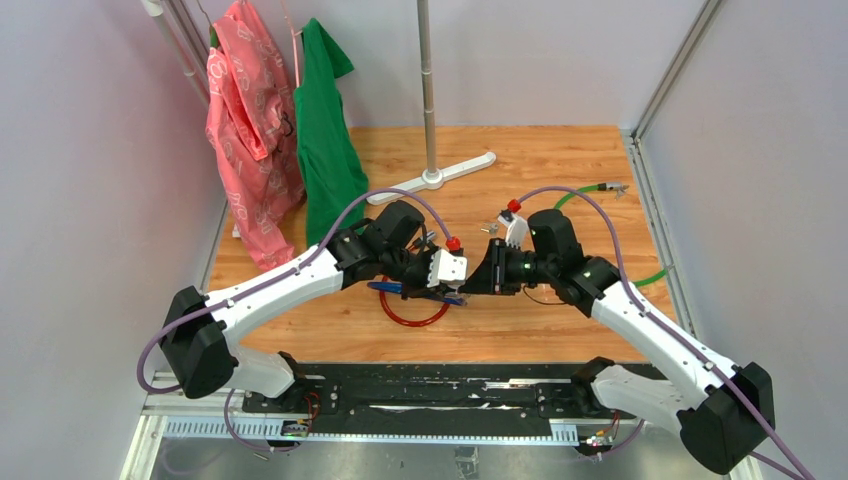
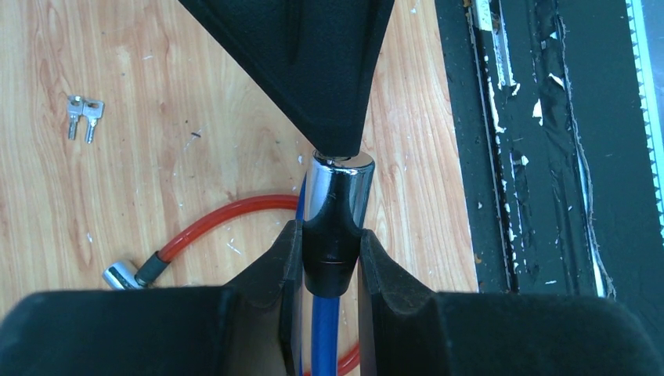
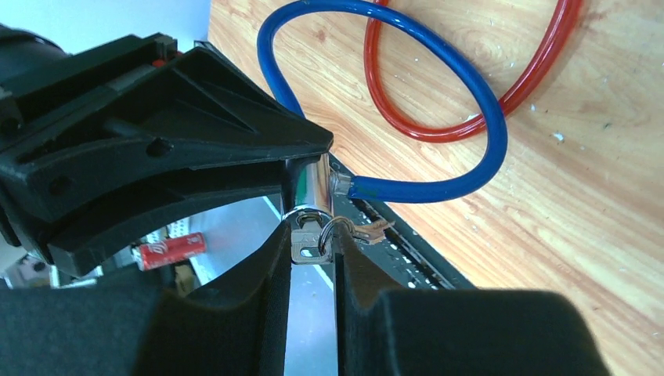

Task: Lock with the key
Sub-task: Lock the lock.

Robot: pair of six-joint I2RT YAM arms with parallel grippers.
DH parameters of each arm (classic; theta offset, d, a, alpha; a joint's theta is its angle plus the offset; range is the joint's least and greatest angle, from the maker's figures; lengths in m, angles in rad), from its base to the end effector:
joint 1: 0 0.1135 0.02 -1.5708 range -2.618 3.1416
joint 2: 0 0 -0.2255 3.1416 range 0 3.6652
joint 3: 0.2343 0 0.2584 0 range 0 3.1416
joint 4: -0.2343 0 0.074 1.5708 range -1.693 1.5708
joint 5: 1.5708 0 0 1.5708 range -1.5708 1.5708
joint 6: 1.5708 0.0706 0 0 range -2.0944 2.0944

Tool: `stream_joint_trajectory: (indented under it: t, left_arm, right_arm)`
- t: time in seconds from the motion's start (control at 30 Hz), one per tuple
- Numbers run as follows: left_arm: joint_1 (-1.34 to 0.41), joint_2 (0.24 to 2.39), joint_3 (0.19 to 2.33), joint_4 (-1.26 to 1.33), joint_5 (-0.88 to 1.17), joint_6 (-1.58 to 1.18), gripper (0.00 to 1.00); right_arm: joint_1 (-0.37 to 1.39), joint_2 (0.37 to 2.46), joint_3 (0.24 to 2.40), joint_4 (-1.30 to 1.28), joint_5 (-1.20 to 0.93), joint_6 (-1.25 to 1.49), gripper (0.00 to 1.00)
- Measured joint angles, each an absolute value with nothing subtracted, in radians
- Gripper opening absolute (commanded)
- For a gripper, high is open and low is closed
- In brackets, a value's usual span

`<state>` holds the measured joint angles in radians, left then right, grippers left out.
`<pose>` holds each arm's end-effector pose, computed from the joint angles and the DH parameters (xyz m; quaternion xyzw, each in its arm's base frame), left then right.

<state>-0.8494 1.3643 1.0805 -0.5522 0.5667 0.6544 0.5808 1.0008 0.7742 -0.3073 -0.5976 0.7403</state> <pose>0.1838 -0.2664 0.2223 0.6854 0.5859 -0.2933 0.3178 0.2045 0.1817 0.2380 -0.0793 0.8391 0.4925 0.2171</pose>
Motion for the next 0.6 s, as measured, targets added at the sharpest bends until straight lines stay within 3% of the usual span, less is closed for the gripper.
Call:
stream_joint_trajectory:
  t: [0.2,0.37,0.6]
  left_arm:
    - [-0.850,1.364,1.081,-0.553,0.567,0.654,0.00]
    - [-0.850,1.364,1.080,-0.549,0.565,0.655,0.00]
    - [-0.850,1.364,1.079,-0.526,0.569,0.655,0.00]
  right_arm:
    - [0.581,1.003,0.777,-0.297,-0.619,0.560,0.12]
    - [0.585,1.005,0.781,-0.292,-0.640,0.392,0.00]
    - [0.595,0.938,0.749,-0.247,-0.627,0.117,0.00]
